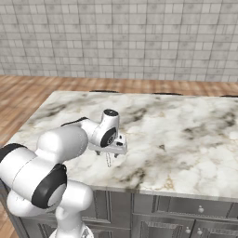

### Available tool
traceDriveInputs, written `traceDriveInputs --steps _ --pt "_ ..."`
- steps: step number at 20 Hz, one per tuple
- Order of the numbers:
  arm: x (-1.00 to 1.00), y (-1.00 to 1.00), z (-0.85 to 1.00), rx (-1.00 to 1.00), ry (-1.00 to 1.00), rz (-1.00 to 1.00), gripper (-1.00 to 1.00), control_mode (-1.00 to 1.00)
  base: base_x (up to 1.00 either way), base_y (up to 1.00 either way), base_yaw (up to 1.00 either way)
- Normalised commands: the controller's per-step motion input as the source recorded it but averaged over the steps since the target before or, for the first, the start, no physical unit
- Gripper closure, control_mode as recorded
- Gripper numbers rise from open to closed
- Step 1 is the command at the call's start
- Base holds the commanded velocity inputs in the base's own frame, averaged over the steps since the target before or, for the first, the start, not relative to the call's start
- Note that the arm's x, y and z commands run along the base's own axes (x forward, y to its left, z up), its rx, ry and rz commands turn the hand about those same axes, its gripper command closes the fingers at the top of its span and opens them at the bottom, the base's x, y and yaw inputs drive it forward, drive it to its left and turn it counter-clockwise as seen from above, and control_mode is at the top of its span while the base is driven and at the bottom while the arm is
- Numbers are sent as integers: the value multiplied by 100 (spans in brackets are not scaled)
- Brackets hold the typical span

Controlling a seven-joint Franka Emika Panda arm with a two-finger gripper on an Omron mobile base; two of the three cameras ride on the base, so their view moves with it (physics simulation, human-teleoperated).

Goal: Pick the tupperware and strainer and place them in the sink. Then turn on the water.

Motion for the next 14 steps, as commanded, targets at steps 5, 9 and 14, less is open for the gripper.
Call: traceDriveInputs --steps 5,9,14 --pt "22 -8 -16 0 0 0 -100 -100 0 0 0" --pt "0 -5 -3 0 0 0 -100 -100 0 0 0" --pt "0 0 0 0 0 0 -100 -100 0 0 0"
